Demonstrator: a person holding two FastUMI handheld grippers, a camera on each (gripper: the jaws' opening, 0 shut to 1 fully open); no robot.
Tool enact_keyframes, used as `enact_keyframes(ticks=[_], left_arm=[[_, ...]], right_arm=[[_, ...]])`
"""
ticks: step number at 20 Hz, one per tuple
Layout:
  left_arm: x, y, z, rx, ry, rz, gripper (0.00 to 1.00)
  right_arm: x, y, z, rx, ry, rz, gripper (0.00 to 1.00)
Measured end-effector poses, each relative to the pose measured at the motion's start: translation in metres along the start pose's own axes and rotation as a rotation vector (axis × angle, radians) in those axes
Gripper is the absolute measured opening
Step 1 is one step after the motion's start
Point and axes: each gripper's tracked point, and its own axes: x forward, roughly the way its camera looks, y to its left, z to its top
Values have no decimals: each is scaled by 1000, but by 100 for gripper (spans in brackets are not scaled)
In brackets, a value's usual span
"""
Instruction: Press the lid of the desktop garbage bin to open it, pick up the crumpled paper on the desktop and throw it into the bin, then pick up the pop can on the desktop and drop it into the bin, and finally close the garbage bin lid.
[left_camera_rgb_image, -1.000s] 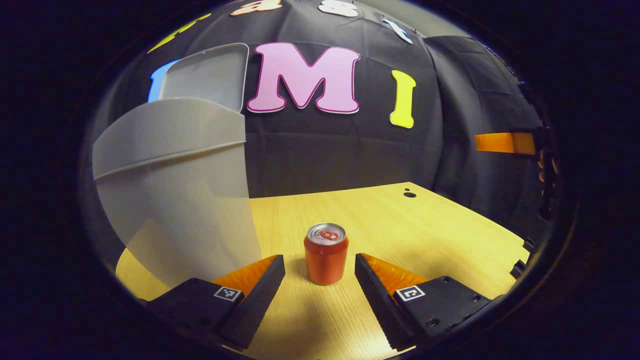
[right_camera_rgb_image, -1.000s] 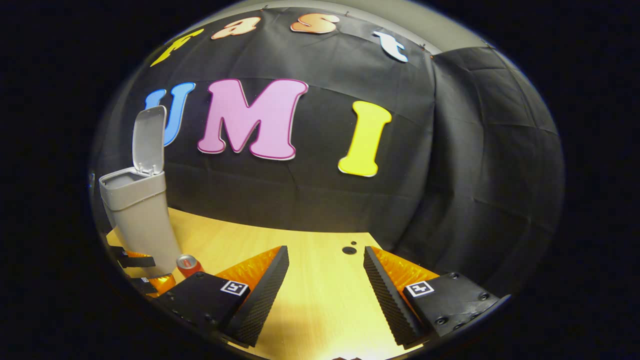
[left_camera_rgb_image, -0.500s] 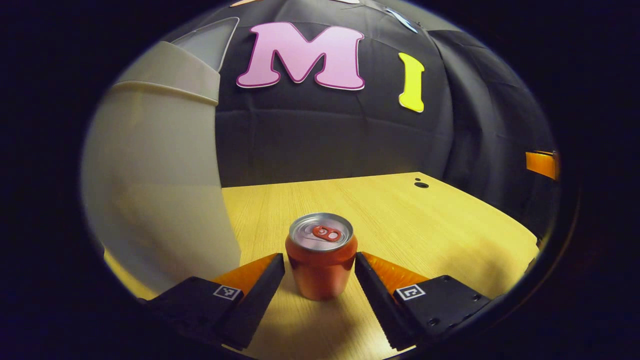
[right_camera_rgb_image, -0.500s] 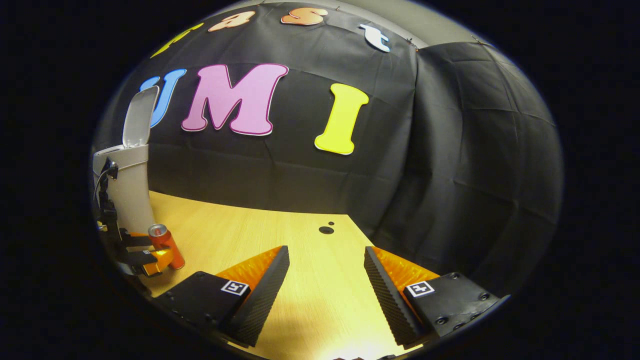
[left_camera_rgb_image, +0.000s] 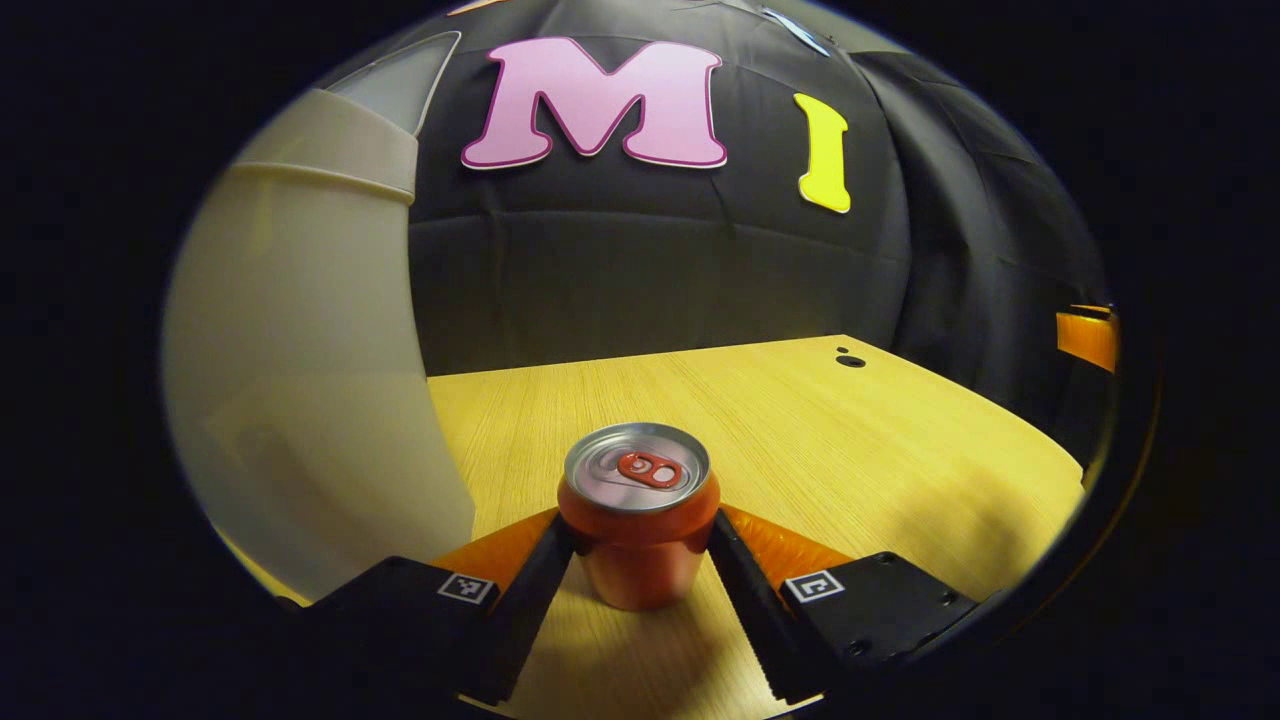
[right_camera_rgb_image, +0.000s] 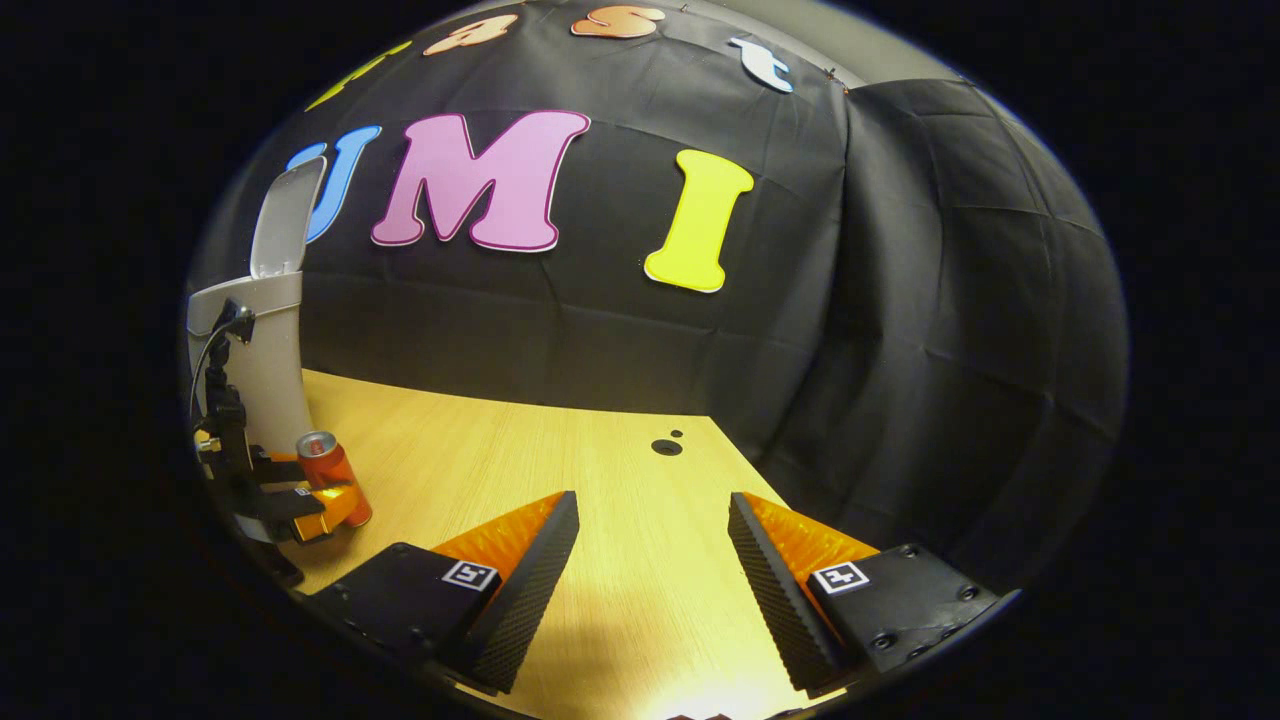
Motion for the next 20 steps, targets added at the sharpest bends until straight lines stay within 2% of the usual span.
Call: enact_keyframes(ticks=[6,12,15,20], left_arm=[[-28,-29,76,12,-86,-45,89],[-67,-52,173,20,-215,-77,89],[-87,-44,213,17,-252,-72,89],[-122,5,283,25,-332,-6,88]], right_arm=[[-2,1,19,18,13,13,98],[-5,-8,96,30,-67,11,98],[-17,-3,129,-4,-90,33,98],[-38,17,167,1,-99,91,98]])
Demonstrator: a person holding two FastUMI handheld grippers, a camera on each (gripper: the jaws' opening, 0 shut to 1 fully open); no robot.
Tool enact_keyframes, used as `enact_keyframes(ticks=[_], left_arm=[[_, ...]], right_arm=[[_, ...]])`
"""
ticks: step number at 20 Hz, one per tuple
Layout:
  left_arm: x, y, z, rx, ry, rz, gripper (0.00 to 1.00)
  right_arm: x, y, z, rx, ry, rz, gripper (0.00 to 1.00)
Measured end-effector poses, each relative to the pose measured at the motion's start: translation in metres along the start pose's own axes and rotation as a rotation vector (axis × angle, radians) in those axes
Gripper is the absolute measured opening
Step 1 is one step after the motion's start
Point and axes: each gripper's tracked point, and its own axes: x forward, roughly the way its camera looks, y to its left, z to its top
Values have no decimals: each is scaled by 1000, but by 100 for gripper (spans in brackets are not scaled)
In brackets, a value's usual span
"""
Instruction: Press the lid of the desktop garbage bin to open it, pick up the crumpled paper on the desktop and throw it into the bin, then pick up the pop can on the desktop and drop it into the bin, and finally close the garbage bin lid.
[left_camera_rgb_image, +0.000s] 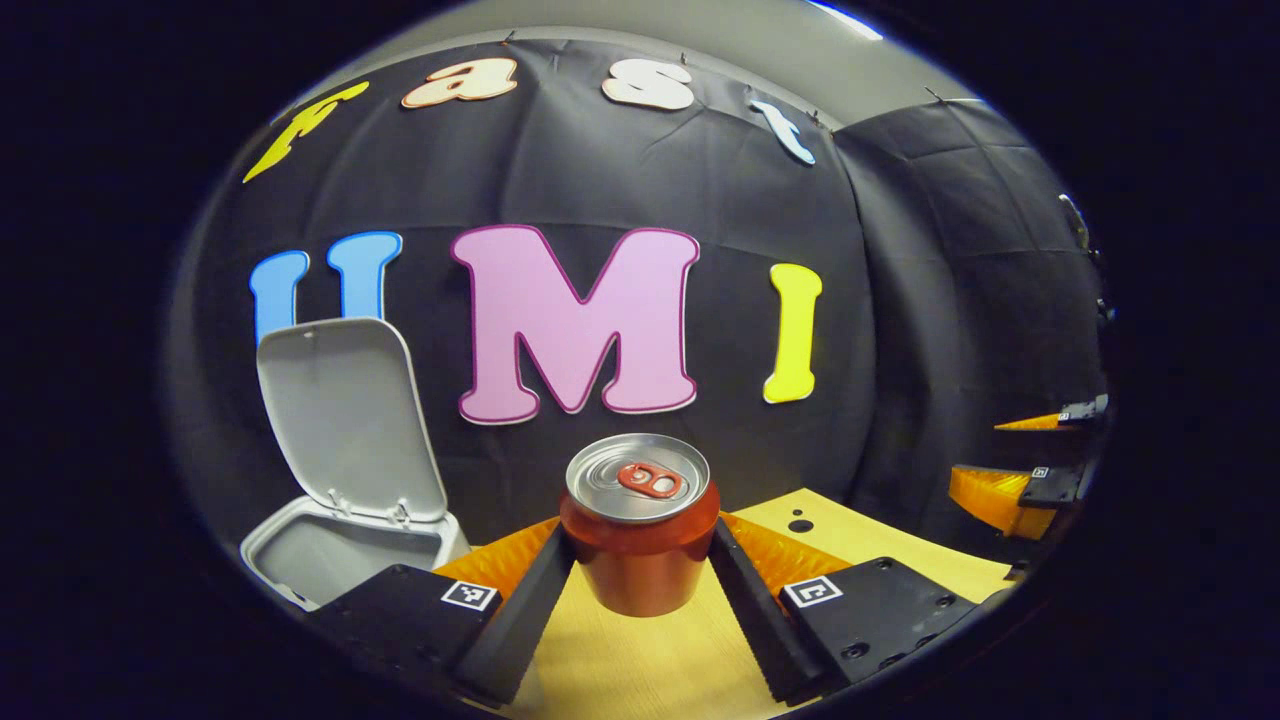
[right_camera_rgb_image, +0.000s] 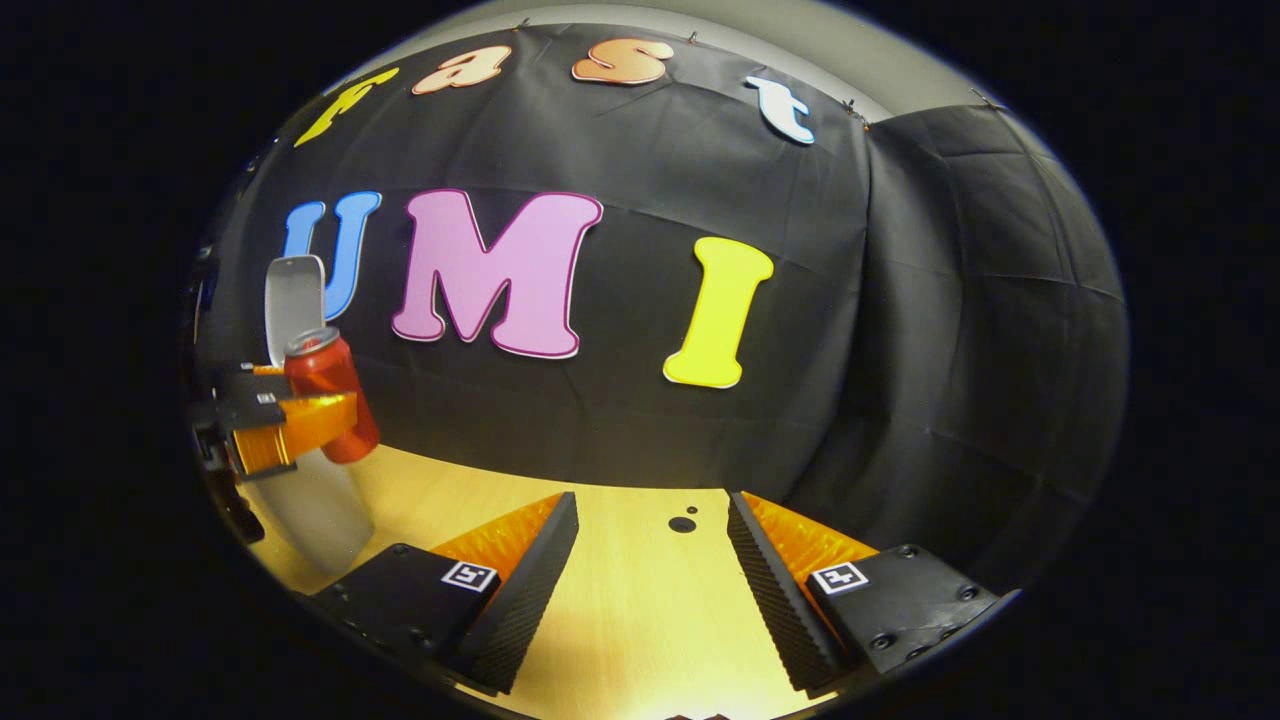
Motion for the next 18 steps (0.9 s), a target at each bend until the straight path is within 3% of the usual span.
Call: enact_keyframes(ticks=[7,15,18], left_arm=[[-18,97,40,31,-44,122,88],[-36,188,-16,-19,65,252,89],[-38,202,-31,11,100,269,89]], right_arm=[[-27,47,41,-10,-23,119,98],[-55,66,36,2,-17,178,98],[-59,63,26,12,2,175,98]])
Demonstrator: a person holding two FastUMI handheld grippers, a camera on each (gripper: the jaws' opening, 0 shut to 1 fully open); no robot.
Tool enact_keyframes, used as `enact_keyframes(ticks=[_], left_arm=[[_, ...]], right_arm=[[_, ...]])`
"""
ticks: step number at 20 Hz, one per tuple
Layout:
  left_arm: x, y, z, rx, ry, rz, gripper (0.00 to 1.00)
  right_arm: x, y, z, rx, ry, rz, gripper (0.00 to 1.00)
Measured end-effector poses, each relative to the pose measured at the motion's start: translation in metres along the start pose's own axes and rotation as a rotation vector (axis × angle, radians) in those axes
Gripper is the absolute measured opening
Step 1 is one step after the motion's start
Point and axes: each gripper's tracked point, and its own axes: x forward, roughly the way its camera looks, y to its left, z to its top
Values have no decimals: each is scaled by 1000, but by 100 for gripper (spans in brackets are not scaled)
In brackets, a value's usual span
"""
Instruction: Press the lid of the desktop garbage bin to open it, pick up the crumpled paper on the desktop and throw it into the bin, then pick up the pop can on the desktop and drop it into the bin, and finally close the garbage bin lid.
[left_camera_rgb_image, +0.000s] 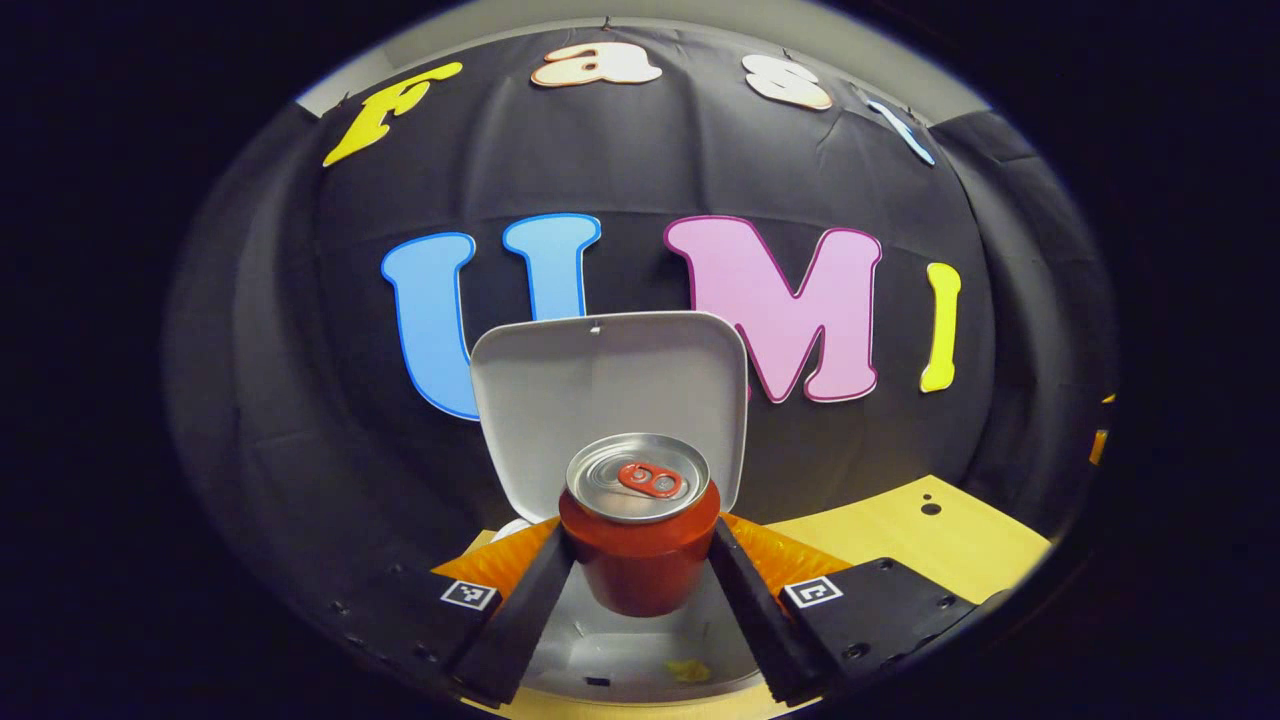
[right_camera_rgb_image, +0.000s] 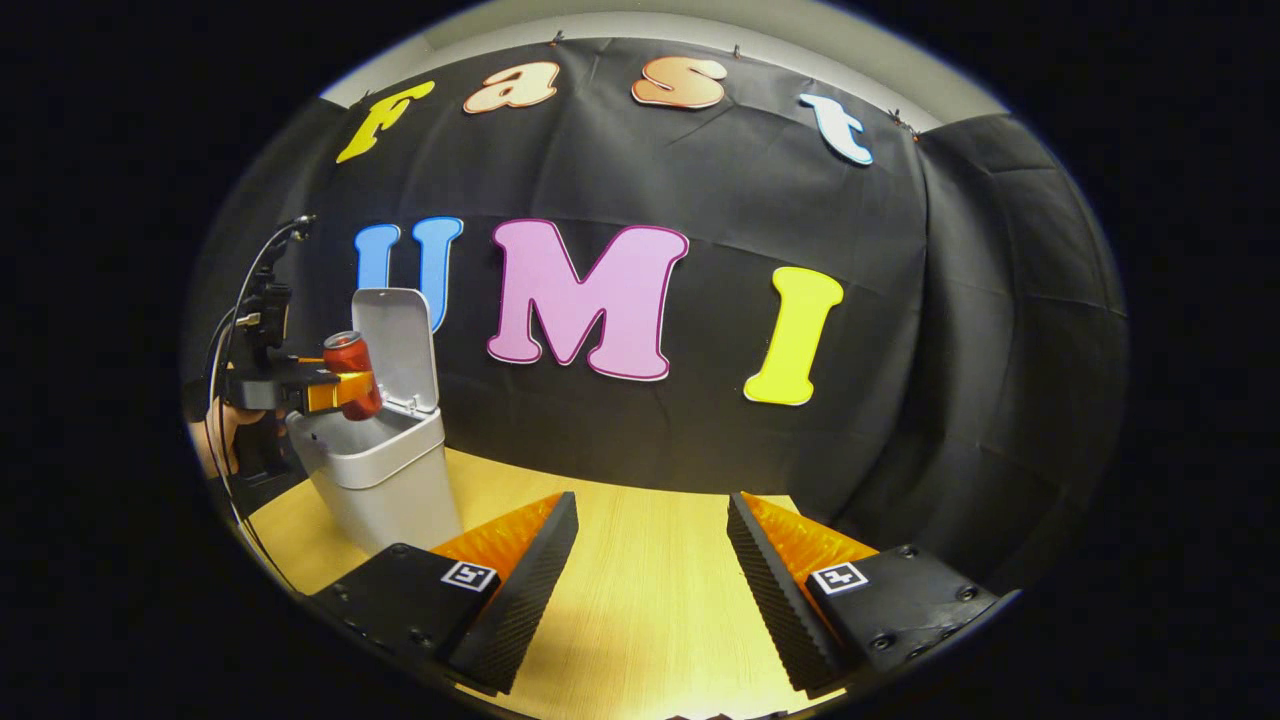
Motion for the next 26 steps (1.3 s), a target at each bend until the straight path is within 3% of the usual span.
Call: enact_keyframes(ticks=[7,10,14,17,20,23,26], left_arm=[[-1,-2,-12,-29,42,26,90],[-1,4,-7,-21,32,43,90],[-9,13,38,4,-63,72,95],[-12,30,106,38,-245,130,94],[-13,32,159,5,-308,74,93],[9,37,180,-20,-326,32,93],[40,36,172,25,-279,-11,93]], right_arm=[[6,-6,2,29,5,5,98],[5,4,-1,43,16,51,98],[2,3,-4,45,24,55,98],[3,2,8,54,-4,64,98],[15,-3,38,23,-46,74,98],[25,-2,58,3,-60,78,98],[26,-11,69,26,-61,44,98]])
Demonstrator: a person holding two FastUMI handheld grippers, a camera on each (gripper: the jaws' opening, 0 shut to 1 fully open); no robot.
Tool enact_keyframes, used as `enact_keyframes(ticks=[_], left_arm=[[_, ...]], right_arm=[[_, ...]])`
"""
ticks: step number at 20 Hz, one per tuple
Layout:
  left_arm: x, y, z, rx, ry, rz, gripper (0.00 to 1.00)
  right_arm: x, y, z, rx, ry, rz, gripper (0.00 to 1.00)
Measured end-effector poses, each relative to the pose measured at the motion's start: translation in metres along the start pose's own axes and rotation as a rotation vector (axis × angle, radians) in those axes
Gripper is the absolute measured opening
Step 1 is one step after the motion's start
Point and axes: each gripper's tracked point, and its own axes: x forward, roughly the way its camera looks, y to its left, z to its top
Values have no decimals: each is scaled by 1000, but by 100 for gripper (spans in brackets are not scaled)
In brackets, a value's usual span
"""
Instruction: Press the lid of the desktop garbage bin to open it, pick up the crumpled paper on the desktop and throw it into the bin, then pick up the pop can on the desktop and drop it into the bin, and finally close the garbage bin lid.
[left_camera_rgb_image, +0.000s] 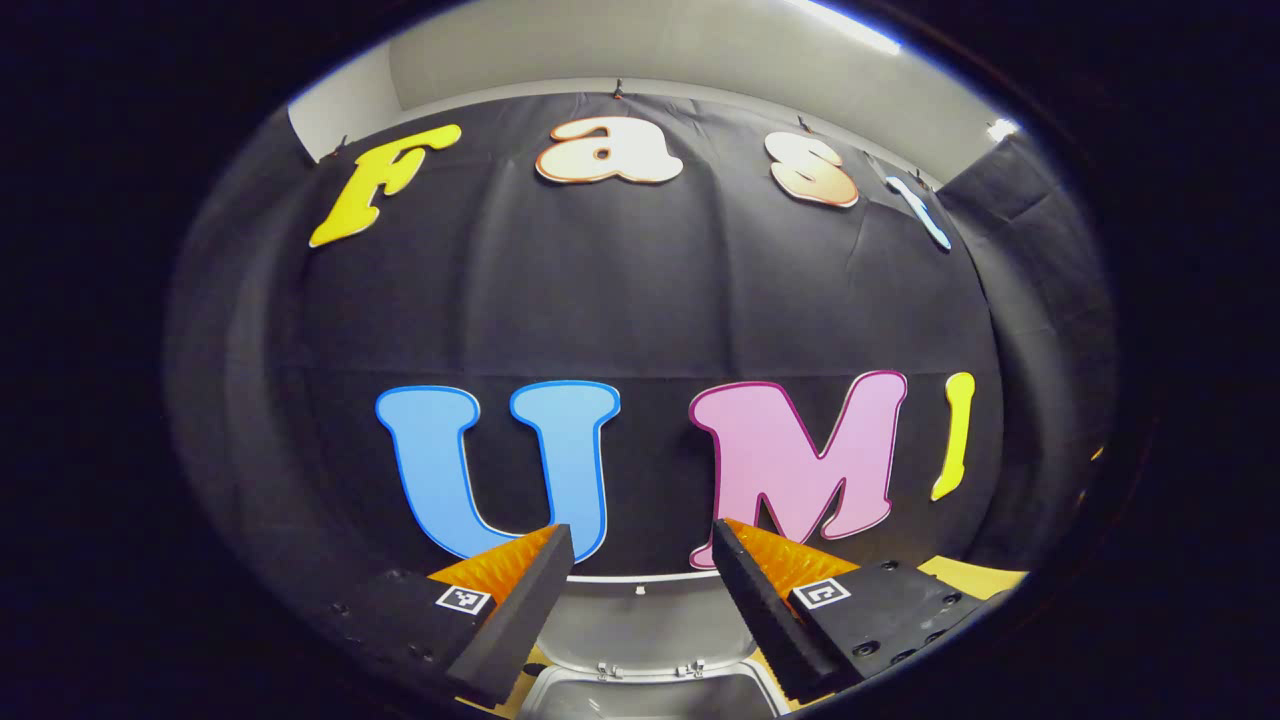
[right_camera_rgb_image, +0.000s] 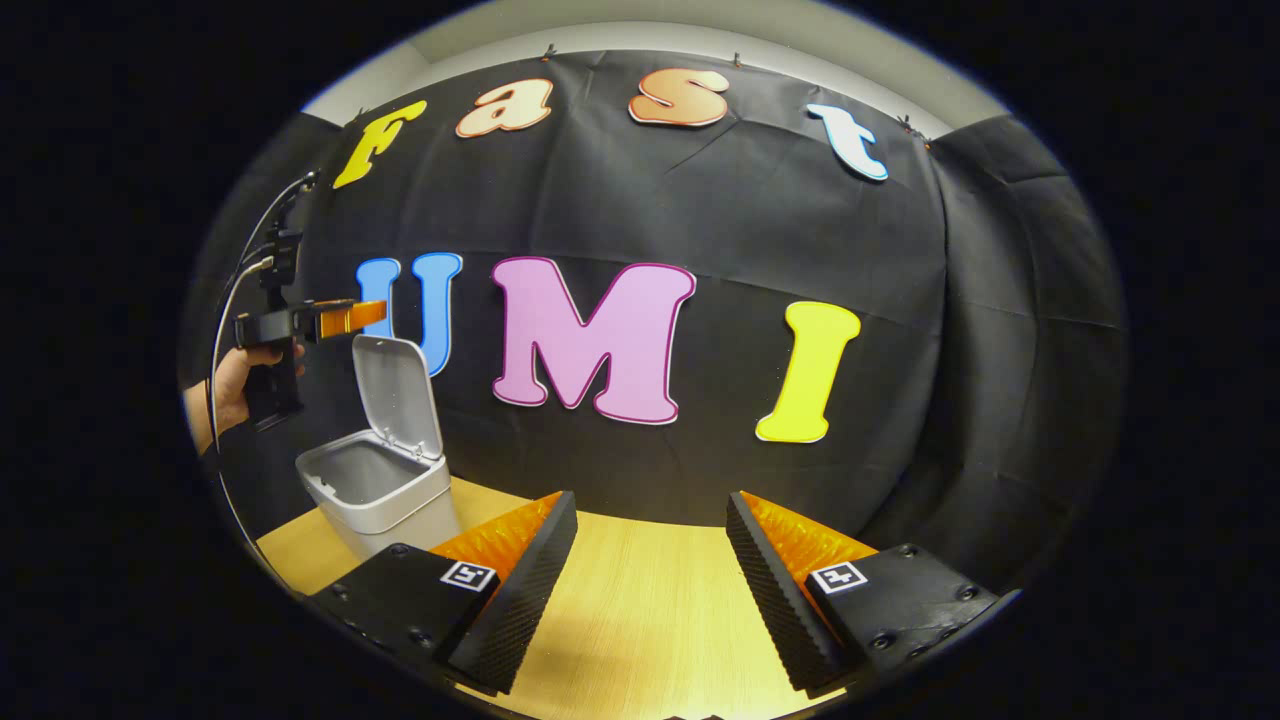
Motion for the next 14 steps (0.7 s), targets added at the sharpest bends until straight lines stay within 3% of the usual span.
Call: enact_keyframes(ticks=[7,10,14], left_arm=[[40,-5,-31,2,78,-48,94],[29,-8,-36,21,123,-49,95],[-2,-15,-47,-48,199,-81,96]], right_arm=[[-12,-1,-9,73,39,-40,98],[-16,5,-20,69,59,-36,98],[-16,13,-27,96,71,-14,98]])
